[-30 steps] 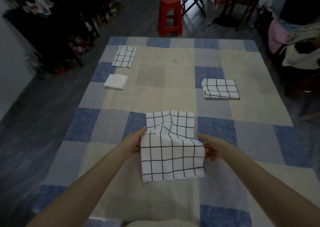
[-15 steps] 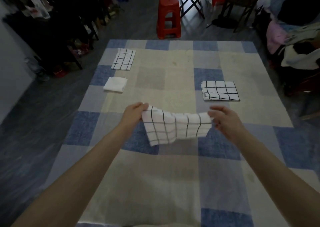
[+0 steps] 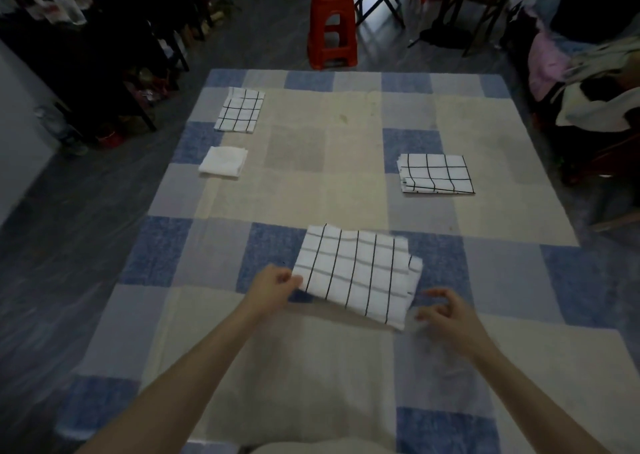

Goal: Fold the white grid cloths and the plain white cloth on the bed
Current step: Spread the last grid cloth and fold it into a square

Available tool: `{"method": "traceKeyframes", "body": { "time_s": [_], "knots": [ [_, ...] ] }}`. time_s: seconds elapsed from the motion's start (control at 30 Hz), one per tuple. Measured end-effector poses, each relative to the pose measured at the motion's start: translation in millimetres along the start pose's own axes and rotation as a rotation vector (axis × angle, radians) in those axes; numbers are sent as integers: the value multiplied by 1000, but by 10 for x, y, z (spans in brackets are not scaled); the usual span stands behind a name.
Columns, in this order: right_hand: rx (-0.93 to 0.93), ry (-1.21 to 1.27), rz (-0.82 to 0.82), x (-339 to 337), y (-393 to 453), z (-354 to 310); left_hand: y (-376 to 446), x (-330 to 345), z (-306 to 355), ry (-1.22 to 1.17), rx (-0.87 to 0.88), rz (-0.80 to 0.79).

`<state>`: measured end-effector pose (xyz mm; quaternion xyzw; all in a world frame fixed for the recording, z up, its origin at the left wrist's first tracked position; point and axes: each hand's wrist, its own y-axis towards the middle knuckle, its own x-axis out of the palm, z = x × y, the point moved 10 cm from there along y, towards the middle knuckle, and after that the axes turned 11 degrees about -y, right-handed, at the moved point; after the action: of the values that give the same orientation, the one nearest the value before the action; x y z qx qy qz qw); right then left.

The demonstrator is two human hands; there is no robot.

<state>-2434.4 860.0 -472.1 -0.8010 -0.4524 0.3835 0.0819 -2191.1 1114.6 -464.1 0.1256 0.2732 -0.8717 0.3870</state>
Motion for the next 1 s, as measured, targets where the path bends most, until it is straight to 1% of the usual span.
{"method": "traceKeyframes", "body": {
  "time_s": [0.07, 0.17, 0.27, 0.33, 0.47, 0.6, 0.73, 0.83, 0.93, 1.0],
  "knots": [
    [80, 7, -17, 108, -11, 228, -37, 66, -206, 57, -3, 9],
    [49, -82, 62, 99, -32, 159, -67, 36, -320, 74, -31, 89],
    [-44, -219, 124, 84, -46, -106, -42, 11, -254, 52, -54, 134],
    [-121, -260, 133, 144, -24, -296, 9, 17, -194, 84, -41, 144],
    [-300, -433, 167, 297, 91, -733, 81, 79, -64, 201, 7, 122],
    [-433, -582, 187, 501, 244, -1172, 83, 57, 16, 401, 61, 144],
    [-546, -752, 217, 796, 367, -1468, 91, 48, -13, 450, 54, 157],
    [-562, -857, 148, 1123, 397, -1432, 92, 53, 2, 516, 84, 189],
    [-519, -951, 107, 1329, 477, -1145, 87, 61, 10, 639, 82, 223],
    [-503, -994, 114, 1350, 504, -1034, 86, 110, 124, 751, 171, 267]
  ]
}}
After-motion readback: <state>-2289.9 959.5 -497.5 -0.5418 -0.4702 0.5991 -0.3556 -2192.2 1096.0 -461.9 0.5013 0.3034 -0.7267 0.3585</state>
